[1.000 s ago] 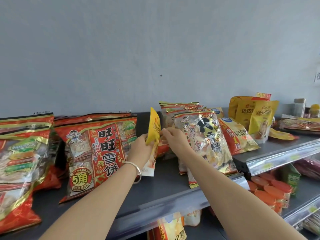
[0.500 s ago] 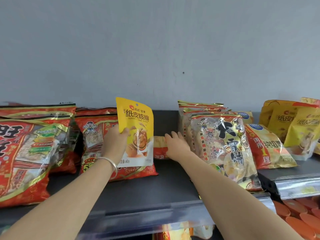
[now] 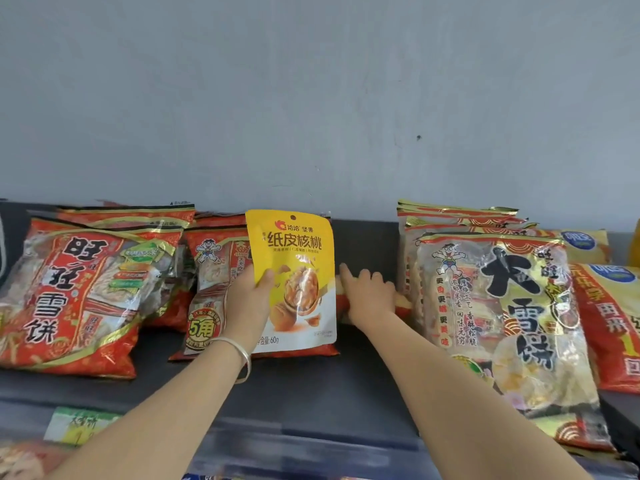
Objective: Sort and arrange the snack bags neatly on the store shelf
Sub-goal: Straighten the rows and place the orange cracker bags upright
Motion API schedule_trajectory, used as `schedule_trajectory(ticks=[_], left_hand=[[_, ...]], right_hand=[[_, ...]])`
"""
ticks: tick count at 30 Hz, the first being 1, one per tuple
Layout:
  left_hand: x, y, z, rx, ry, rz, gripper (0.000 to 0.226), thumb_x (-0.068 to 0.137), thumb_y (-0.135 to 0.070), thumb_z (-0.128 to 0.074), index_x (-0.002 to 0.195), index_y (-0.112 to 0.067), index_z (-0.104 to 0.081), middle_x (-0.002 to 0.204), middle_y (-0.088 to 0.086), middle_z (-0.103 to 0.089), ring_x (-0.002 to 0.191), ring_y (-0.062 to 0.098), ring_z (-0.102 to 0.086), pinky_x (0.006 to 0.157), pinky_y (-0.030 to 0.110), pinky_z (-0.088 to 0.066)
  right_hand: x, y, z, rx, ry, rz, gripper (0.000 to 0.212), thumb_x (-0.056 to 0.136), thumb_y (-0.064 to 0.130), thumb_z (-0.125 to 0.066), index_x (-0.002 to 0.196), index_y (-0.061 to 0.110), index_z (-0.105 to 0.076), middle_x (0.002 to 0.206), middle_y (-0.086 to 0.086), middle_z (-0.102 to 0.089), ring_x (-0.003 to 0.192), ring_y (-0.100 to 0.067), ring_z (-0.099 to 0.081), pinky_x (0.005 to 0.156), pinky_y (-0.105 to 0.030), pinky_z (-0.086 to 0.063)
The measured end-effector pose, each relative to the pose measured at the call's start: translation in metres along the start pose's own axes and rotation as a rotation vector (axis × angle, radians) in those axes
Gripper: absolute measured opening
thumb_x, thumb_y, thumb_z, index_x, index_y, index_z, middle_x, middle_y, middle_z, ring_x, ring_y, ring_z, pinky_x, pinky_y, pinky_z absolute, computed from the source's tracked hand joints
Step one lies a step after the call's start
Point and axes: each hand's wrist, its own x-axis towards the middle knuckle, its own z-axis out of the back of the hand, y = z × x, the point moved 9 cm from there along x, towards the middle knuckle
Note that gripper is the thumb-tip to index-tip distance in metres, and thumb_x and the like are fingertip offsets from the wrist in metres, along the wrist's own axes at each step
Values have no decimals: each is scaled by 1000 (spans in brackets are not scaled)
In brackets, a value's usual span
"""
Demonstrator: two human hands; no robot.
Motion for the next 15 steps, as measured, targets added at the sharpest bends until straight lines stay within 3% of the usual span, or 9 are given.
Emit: schedule_trajectory(ticks=[3,8,11,15], left_hand=[[-1,-3,8,-175,-55,12,25,97,-16,-45,88,-34,-60,96,-2,-65,91,21,-58,86,42,-45],[2,-5,20,-303,-156,-2,22,97,-15,-45,108,-27,-60,106,-9,-65,101,15,-59,89,36,-44],[0,-10,24,-338,-212,-7,23,98,-12,-44,113,-19,-59,104,-10,-65,99,11,-60,84,29,-44],[-2,-12,8,-234,-102,18,19,98,-11,-41,100,-22,-56,102,3,-62,92,21,-56,82,34,-43]], right_hand=[[0,-7,7,90,-17,-63,84,77,22,-74,144,23,-22,132,-15,-48,121,-36,-47,90,-46,-45],[-4,-24,19,319,-57,-206,66,80,23,-70,134,19,-32,127,-13,-50,115,-34,-50,84,-43,-47],[-4,-36,36,453,-109,-263,68,85,34,-66,137,19,-25,123,-12,-52,109,-34,-54,76,-41,-48],[-9,-34,52,476,-117,-245,86,86,49,-58,148,23,-5,123,-16,-52,108,-38,-56,76,-43,-45]])
